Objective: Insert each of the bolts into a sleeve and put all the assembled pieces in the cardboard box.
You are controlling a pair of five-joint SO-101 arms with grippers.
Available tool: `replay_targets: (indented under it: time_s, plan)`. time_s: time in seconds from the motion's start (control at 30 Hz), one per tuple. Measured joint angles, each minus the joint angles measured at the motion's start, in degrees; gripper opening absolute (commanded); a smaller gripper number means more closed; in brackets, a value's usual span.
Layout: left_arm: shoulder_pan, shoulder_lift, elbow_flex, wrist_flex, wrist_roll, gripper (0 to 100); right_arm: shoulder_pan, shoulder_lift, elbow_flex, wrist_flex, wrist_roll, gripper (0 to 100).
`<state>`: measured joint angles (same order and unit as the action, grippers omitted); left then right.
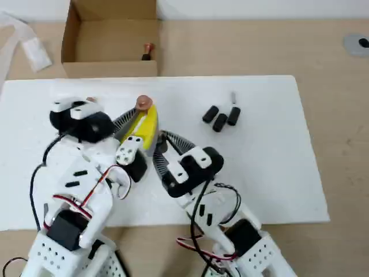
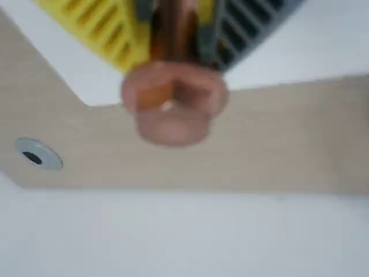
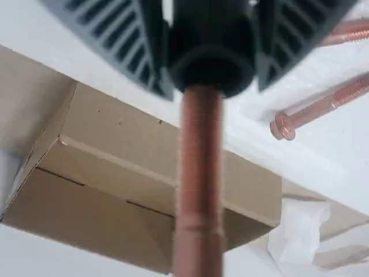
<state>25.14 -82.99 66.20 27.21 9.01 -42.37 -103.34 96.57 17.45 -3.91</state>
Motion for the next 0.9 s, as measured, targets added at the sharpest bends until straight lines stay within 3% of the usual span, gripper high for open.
replay_targets:
  time_s: [0.37,0.67,0.9]
  plan:
    - [0.09,0.09,0.09,1.23,0.53,1,0.0,0.0,0.0,0.0,0.0,0.9]
    - [2.37,-0.62,-0.35,7.03,0.0,1,0.09,0.0,0.09,0.09,0.0,0.9]
    - [2.9,0.09,-0.53,10.02,1.14,15,-0.09,0.0,0.09,0.0,0.09,0.9]
